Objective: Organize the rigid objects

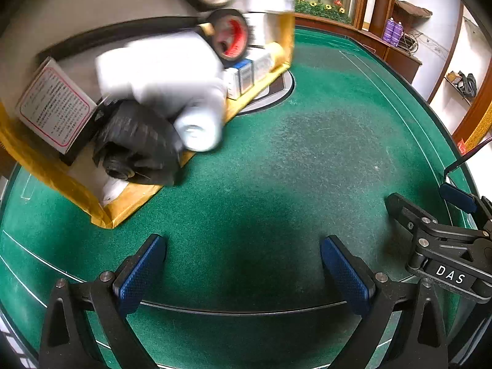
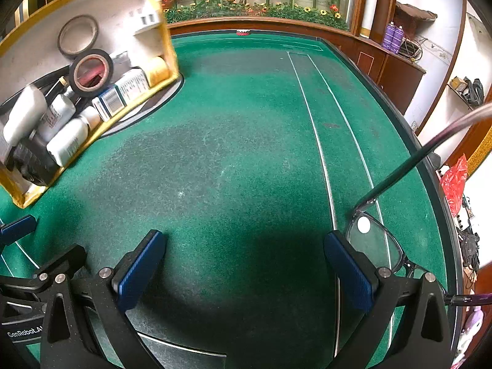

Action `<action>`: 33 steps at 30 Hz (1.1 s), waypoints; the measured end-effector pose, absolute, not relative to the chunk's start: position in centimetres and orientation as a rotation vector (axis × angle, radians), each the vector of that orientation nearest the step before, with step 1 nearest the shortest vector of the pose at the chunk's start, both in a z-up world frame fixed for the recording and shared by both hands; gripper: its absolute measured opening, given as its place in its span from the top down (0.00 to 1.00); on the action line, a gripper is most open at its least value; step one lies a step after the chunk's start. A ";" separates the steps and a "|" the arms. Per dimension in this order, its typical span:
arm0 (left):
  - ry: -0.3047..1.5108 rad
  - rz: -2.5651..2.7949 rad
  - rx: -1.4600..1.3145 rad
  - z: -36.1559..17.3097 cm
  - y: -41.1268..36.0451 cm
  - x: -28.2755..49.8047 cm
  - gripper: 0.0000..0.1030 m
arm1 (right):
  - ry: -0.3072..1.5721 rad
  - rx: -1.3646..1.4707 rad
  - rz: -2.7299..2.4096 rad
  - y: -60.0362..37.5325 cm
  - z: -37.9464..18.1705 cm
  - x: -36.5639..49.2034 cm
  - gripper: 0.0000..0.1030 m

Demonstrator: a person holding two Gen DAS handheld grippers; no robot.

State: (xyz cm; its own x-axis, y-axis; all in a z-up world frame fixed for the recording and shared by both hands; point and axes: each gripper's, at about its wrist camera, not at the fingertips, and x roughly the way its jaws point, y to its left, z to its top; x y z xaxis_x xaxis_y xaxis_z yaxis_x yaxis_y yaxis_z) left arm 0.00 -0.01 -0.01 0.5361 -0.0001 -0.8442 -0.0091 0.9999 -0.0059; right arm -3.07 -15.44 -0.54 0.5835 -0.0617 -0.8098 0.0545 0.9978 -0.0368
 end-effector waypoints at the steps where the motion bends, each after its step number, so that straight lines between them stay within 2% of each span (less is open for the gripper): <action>1: 1.005 0.005 -0.010 0.0 0.0 0.0 0.00 | 0.946 -0.008 -0.068 -15.5 -0.6 -3.0 0.00; 33: 1.005 0.004 -0.010 0.1 -0.2 -0.1 0.00 | 0.946 -0.007 -0.067 -15.9 -0.6 -2.8 0.00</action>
State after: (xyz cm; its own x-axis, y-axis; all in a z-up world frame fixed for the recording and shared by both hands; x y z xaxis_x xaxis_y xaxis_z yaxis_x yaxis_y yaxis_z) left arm -0.06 -0.20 0.07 0.5357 -0.0014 -0.8444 -0.0081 0.9999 -0.0068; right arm -2.77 -15.93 -0.60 0.5830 -0.0606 -0.8102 0.0543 0.9979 -0.0356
